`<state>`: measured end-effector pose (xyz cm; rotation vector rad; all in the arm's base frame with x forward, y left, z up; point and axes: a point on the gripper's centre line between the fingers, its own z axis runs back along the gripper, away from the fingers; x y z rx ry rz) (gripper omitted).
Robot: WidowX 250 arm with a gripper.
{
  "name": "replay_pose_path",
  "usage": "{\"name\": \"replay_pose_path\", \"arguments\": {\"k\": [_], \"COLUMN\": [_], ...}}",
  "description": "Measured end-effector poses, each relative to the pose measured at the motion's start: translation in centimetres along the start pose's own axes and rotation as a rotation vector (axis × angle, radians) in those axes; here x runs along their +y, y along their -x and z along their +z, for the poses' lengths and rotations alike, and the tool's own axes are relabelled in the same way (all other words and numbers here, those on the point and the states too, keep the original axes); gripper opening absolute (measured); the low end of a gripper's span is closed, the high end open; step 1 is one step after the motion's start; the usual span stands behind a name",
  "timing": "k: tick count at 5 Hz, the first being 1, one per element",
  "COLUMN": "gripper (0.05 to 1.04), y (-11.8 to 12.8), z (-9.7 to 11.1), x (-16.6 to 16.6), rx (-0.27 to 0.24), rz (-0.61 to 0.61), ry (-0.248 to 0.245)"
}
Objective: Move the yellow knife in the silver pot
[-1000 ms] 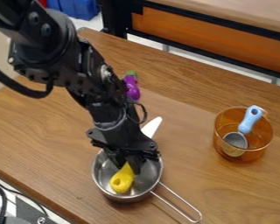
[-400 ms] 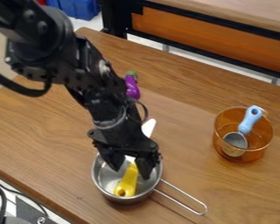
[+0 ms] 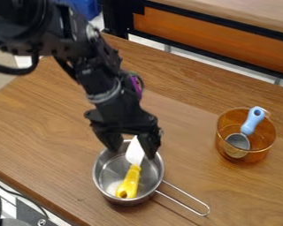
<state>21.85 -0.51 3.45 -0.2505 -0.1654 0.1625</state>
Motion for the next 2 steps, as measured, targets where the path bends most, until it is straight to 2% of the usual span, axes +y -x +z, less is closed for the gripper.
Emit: {"name": "replay_pose_path", "arguments": {"k": [1, 2], "gripper": [0.999, 0.999], "y": [-1.3, -2.5], "z": [0.4, -1.0], "x": [-1.4, -4.2], "rx": [-0.024, -0.018], "rz": [0.005, 0.007], "ry": [0.000, -0.030]}}
